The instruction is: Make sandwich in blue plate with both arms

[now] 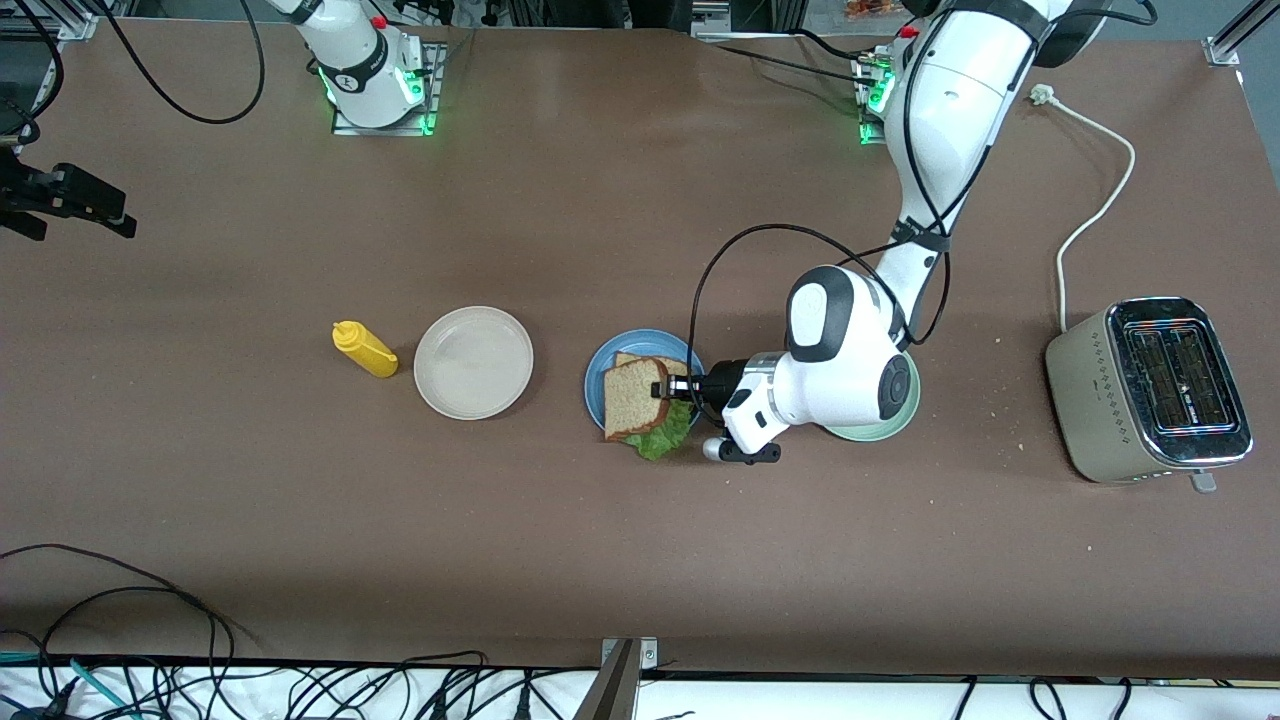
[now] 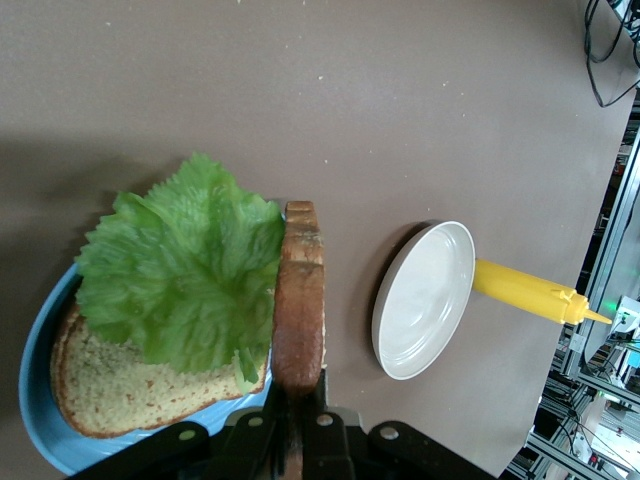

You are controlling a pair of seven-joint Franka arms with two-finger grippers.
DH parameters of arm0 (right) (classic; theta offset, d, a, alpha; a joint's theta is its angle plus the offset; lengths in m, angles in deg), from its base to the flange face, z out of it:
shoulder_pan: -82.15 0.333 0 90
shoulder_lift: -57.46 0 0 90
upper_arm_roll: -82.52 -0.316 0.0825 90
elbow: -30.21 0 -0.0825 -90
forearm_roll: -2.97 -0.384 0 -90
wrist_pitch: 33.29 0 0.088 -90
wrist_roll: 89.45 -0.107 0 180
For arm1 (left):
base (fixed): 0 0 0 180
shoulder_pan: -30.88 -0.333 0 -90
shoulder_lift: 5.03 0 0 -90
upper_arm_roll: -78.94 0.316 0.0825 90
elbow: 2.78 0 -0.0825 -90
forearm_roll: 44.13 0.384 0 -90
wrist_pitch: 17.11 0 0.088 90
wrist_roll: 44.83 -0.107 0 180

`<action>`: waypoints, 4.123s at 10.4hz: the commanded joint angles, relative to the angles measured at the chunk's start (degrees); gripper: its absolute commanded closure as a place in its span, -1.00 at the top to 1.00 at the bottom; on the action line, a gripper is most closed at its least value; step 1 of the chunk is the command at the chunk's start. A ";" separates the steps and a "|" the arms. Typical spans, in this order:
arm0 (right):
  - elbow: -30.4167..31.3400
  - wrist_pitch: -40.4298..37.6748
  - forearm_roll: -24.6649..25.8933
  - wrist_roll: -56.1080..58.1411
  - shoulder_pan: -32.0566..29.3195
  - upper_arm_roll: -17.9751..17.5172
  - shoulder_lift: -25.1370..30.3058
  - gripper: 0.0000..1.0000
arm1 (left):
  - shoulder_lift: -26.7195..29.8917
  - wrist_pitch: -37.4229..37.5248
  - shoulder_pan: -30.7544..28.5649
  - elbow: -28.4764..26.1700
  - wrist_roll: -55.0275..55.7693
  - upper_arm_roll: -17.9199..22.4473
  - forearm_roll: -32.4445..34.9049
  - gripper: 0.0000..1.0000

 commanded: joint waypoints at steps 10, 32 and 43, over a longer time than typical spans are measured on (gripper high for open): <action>-0.86 0.32 -1.83 -1.44 0.25 0.07 -1.12 1.00 | -0.22 7.10 -1.15 -0.27 -1.05 5.96 -1.29 1.00; -0.77 -0.39 -2.36 -1.18 0.34 -0.10 -1.13 1.00 | 53.23 38.77 -19.69 -15.38 8.62 5.80 55.13 1.00; -0.77 -0.39 -2.36 -1.18 0.34 -0.10 -1.13 1.00 | 52.79 45.64 -19.43 -14.85 10.01 5.54 54.17 1.00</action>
